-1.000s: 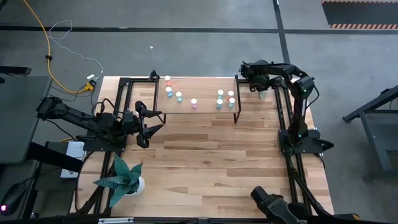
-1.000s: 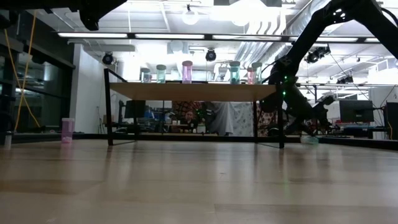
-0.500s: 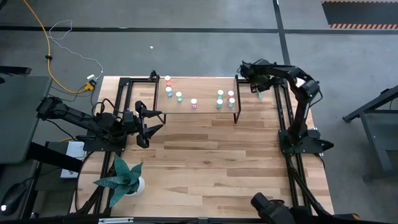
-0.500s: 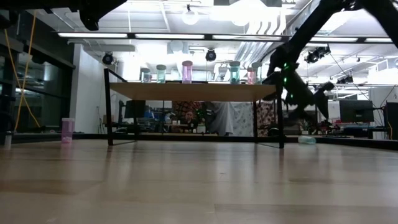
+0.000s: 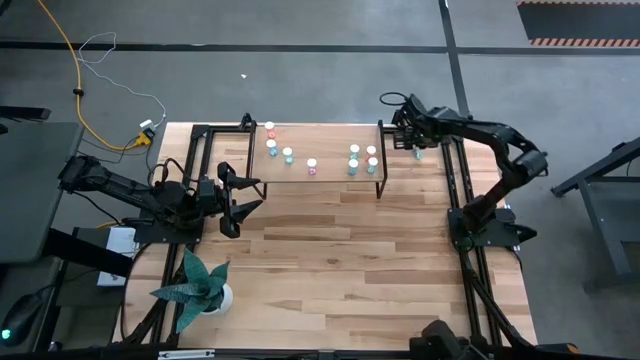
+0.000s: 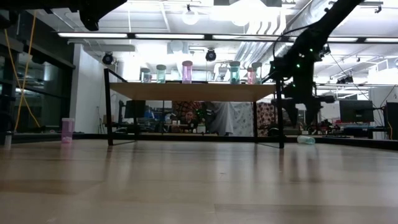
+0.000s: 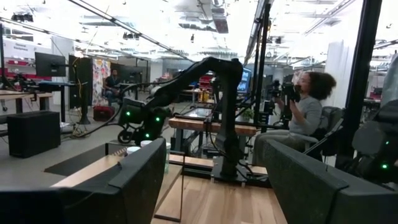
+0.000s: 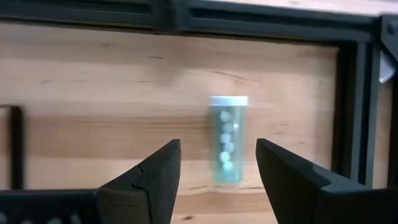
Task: Pick and place medicine bottles onto shelf by color
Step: Put the green pill bottle on the shelf
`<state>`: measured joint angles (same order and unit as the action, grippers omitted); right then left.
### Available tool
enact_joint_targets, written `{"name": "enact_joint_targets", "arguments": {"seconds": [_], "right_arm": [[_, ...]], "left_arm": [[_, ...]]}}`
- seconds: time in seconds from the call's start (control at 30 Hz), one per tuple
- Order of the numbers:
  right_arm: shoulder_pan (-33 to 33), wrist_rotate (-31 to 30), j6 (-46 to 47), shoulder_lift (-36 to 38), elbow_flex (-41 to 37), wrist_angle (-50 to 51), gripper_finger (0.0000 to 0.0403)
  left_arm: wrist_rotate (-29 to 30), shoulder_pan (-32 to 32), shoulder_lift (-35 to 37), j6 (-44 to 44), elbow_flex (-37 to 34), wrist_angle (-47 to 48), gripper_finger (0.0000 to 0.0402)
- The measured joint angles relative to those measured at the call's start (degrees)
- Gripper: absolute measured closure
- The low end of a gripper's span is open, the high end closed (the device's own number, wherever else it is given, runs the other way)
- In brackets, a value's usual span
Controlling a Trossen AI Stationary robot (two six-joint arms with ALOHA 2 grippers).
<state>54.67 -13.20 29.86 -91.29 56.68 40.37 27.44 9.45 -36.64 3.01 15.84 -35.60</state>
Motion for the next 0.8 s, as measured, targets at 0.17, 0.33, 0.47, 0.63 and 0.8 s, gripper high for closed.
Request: {"name": "enact_joint_targets", "arguments": {"seconds": [0.17, 0.33, 0.47, 0.63, 0.8], "right_arm": [[1.4, -1.4, 2.3, -0.7, -2.6, -1.9, 0.0203], [1.6, -1.3, 2.7, -2.5, -3.7, -5.3, 0.0203], [1.6, -2.6, 3.0, -4.0, -4.1, -6.8, 0.0203], [0.9, -4.7, 3.7, -4.7, -4.0, -6.8, 0.0203], [0.7, -5.5, 4.4, -5.1, -4.0, -6.9, 0.0203]], "left_arm": [[0.0, 0.0, 0.0, 0.0, 0.0, -0.1, 0.0145], [0.1, 0.0, 0.0, 0.0, 0.0, -0.2, 0.0145], [0.2, 0.0, 0.0, 0.0, 0.0, -0.2, 0.0145], [0.2, 0.0, 0.0, 0.0, 0.0, -0.2, 0.0145], [0.2, 0.0, 0.0, -0.9, 0.0, -0.2, 0.0145]]}}
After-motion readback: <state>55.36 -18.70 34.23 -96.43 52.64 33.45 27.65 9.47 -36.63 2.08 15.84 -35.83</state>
